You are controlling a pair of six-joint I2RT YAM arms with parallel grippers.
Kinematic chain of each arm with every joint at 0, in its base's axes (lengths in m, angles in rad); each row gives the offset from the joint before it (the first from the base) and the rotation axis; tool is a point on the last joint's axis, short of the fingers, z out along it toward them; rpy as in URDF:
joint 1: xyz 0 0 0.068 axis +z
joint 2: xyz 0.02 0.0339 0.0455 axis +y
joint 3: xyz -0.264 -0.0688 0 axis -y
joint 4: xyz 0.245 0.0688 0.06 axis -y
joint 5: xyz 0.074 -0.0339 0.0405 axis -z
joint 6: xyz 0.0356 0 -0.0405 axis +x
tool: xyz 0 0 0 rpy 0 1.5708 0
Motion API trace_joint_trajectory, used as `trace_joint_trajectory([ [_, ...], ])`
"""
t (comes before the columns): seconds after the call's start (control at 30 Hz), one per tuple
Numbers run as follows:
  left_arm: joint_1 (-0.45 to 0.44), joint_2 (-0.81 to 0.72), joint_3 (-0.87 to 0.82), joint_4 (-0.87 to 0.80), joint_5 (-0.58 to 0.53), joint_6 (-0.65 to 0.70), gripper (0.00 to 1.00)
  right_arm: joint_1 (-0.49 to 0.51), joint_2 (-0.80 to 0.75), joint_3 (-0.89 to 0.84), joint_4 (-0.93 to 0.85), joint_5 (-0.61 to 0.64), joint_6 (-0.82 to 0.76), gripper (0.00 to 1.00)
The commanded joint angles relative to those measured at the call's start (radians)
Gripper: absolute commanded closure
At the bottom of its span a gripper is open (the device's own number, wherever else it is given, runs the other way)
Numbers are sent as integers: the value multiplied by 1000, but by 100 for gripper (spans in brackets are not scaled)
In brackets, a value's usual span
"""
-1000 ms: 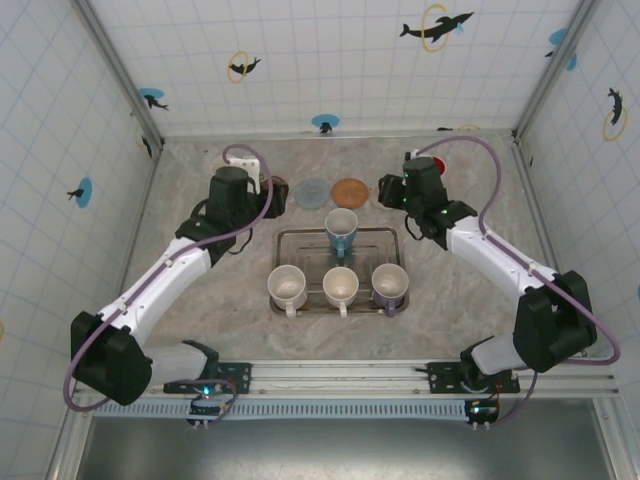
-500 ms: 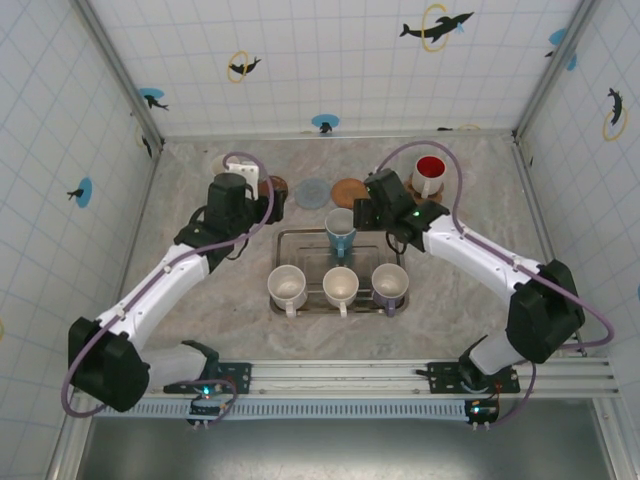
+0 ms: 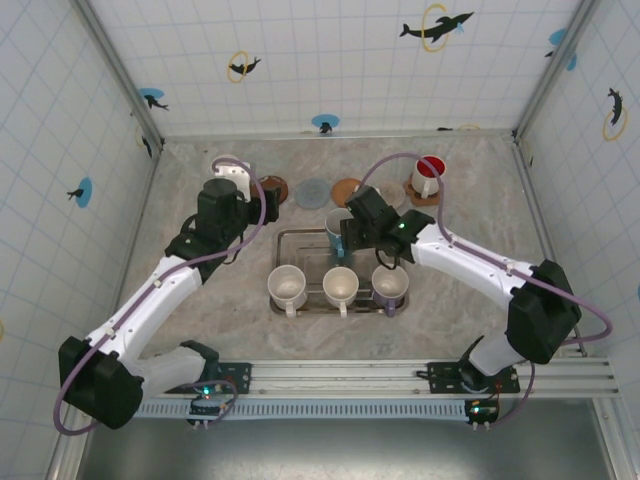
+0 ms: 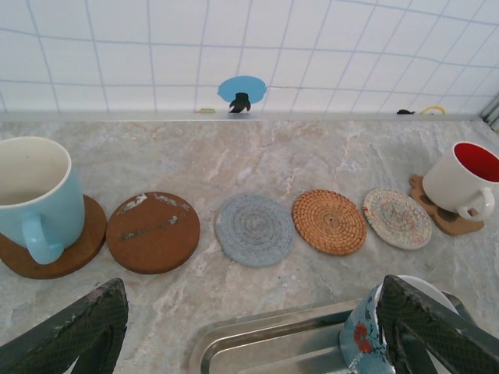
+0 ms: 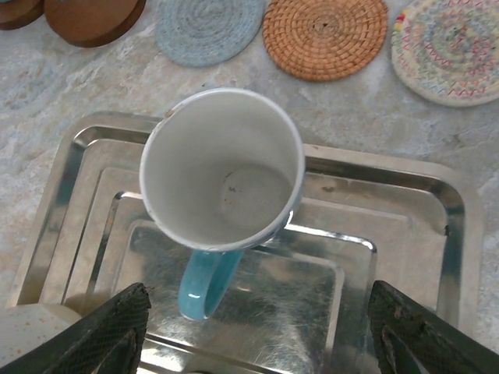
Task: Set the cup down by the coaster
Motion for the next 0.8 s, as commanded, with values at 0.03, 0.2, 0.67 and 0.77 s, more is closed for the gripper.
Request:
trace_joint_trajectory([
  [0.03,0,-8,-9,8,-16,16,16,17,23,-19,-7,-20,37,25],
  [0.2,0,-13,-12,6,-25,20,15,29,48,-25,-1,-36,47,26],
  [0.67,0,-31,-17,0,8,31,14,44,125,-22,43,-85,66,26],
  [0.77,0,-35,-21,-5,19,35,14,44,138,-20,48,-86,69,27],
])
